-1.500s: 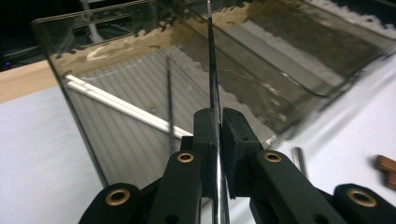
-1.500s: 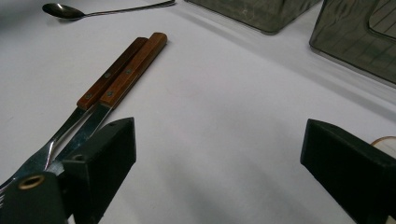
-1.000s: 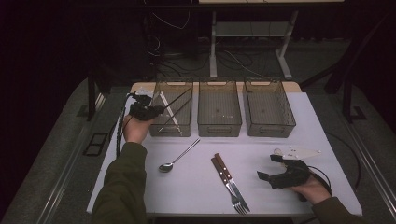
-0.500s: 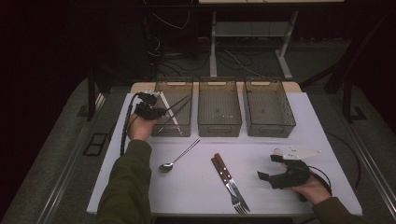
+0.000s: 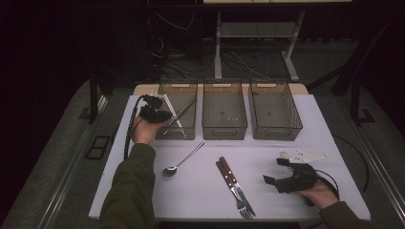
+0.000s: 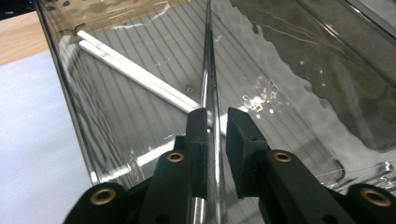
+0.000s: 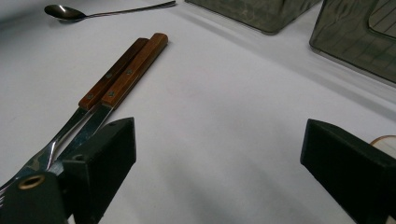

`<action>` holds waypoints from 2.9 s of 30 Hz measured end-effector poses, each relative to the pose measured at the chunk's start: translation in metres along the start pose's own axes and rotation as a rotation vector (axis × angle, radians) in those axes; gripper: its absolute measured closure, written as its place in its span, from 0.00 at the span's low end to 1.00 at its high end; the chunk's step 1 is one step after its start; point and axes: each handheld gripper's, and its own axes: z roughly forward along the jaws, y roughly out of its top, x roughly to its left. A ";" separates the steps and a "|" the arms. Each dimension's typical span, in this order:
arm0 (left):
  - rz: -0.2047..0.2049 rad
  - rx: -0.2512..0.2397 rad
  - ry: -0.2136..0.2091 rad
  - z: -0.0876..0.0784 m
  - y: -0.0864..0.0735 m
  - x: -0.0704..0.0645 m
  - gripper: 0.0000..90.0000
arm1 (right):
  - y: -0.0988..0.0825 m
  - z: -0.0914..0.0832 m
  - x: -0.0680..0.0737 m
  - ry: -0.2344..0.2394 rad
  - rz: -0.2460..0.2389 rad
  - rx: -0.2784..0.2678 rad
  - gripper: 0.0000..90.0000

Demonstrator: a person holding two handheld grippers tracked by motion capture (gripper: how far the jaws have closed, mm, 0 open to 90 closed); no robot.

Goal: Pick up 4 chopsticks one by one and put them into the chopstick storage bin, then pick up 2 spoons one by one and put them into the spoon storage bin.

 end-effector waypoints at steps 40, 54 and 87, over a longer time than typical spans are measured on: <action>0.069 -0.220 -0.224 -0.058 -0.033 -0.053 0.41 | 0.000 -0.001 0.000 -0.005 0.000 -0.002 0.11; 0.099 -0.219 -0.225 -0.065 -0.053 -0.069 0.35 | 0.000 -0.003 0.001 -0.005 -0.003 -0.005 0.11; 0.098 -0.102 -0.203 -0.068 -0.127 -0.080 0.34 | -0.001 -0.004 0.002 -0.016 -0.009 -0.001 0.11</action>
